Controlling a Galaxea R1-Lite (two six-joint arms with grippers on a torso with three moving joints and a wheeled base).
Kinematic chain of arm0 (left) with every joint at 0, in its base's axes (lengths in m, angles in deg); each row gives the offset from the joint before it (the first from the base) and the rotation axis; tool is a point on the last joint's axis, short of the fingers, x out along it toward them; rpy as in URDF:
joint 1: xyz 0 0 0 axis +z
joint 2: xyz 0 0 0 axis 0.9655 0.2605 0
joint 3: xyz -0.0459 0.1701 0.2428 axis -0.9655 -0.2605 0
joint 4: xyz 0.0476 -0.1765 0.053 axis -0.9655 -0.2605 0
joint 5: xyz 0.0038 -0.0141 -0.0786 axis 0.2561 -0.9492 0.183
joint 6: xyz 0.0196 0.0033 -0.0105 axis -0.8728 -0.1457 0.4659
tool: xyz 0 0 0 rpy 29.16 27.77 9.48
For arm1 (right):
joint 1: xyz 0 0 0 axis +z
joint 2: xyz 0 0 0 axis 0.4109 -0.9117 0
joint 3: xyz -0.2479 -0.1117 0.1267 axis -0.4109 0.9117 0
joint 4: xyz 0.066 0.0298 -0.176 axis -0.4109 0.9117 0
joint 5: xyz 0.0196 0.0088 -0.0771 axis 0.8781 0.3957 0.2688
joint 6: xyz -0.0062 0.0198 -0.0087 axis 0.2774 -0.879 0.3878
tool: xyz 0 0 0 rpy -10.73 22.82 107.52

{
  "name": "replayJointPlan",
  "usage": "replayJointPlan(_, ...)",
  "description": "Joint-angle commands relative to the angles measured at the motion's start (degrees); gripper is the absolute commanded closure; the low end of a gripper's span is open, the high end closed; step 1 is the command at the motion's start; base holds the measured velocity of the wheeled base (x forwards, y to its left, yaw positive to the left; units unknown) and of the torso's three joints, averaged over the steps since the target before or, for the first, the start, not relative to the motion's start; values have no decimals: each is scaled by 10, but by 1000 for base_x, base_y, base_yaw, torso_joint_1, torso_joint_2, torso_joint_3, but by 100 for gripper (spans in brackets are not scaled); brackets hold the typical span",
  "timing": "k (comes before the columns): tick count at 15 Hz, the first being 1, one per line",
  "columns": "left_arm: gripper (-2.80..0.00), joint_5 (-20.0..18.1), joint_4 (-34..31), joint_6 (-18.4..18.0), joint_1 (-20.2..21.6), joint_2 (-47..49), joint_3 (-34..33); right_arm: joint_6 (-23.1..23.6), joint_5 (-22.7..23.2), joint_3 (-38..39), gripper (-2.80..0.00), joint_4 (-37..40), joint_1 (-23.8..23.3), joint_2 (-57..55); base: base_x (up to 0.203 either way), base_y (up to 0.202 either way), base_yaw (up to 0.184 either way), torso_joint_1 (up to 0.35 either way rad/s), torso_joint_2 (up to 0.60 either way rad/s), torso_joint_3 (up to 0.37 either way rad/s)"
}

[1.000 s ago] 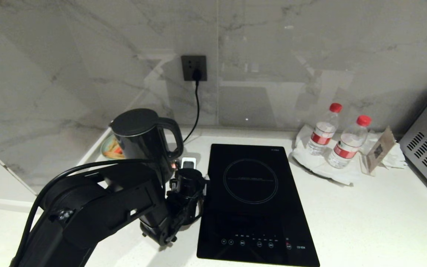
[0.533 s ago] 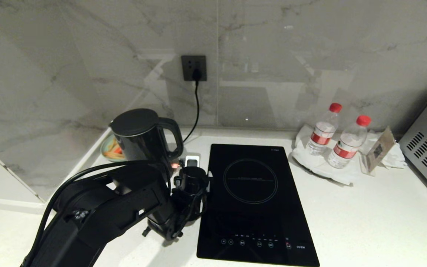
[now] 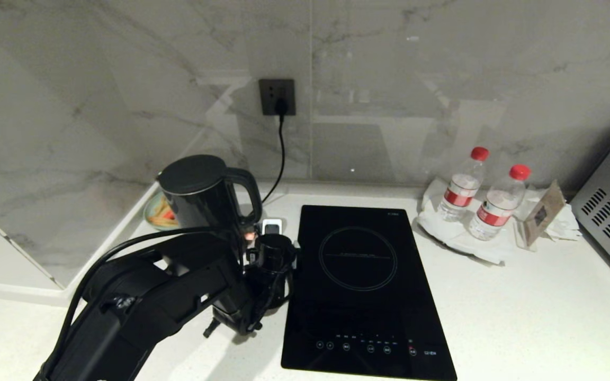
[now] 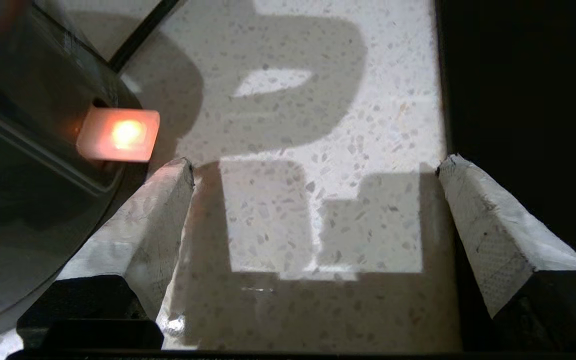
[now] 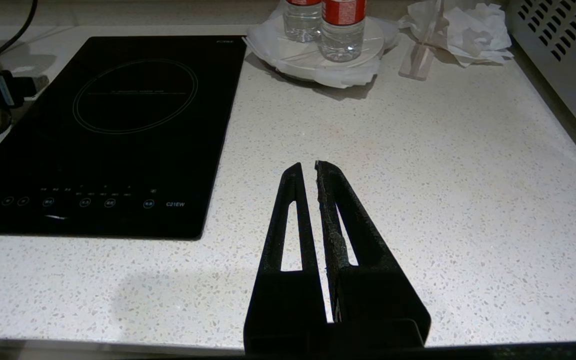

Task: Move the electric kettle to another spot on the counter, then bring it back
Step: Finish boiling water

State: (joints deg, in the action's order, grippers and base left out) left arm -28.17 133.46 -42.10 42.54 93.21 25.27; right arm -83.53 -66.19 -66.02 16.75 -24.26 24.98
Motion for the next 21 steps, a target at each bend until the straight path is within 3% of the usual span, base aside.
replayJointPlan(1,-280,2,4,0,2,-6,4,0,0,0,0,0,0,0,0,0,0,0,0,0)
replayJointPlan(14,-280,2,5,-1,2,-21,-27,0,0,0,0,0,0,0,0,0,0,0,0,0)
replayJointPlan(21,-280,-5,101,2,-14,-70,-191,0,0,0,0,0,0,0,0,0,0,0,0,0)
